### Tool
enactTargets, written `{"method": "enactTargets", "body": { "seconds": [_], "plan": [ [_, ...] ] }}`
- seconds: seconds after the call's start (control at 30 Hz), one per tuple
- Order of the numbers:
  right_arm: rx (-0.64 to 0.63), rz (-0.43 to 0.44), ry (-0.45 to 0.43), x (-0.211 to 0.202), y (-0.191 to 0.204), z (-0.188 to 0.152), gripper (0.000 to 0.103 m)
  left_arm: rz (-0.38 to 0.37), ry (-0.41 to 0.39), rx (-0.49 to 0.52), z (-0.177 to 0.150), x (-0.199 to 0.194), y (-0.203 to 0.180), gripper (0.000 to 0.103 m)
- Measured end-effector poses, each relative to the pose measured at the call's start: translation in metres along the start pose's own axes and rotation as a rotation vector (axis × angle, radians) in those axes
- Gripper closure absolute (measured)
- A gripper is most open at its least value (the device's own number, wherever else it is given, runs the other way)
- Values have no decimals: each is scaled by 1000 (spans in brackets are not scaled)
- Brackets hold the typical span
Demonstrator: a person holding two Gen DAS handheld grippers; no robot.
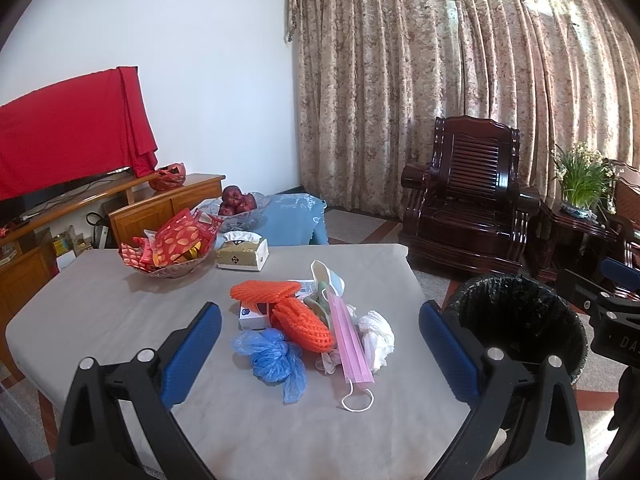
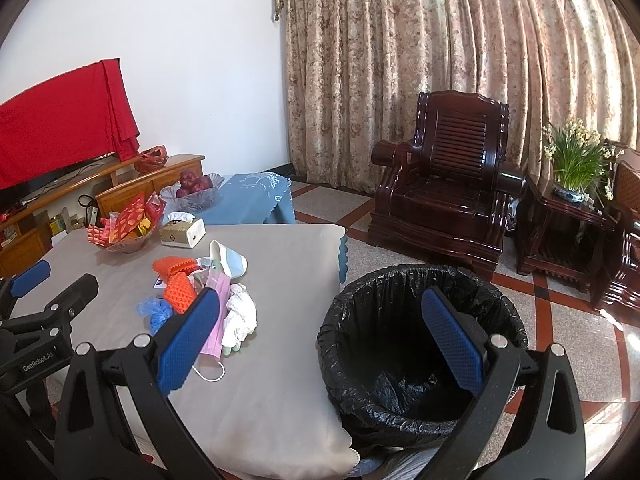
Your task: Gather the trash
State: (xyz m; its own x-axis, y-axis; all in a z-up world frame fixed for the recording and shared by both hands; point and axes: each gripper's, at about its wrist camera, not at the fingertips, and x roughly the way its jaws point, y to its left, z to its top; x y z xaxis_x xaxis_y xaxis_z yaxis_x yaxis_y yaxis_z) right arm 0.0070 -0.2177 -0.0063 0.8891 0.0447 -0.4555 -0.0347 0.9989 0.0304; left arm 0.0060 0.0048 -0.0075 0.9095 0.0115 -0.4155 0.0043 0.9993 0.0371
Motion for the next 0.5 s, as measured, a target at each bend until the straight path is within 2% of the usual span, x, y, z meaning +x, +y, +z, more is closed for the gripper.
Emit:
{"method": "enactTargets", "body": {
  "seconds": [0.5],
  "plan": [
    [1,1,2,1,0,0,5,0,1,0,-1,1,1,6]
  ]
}}
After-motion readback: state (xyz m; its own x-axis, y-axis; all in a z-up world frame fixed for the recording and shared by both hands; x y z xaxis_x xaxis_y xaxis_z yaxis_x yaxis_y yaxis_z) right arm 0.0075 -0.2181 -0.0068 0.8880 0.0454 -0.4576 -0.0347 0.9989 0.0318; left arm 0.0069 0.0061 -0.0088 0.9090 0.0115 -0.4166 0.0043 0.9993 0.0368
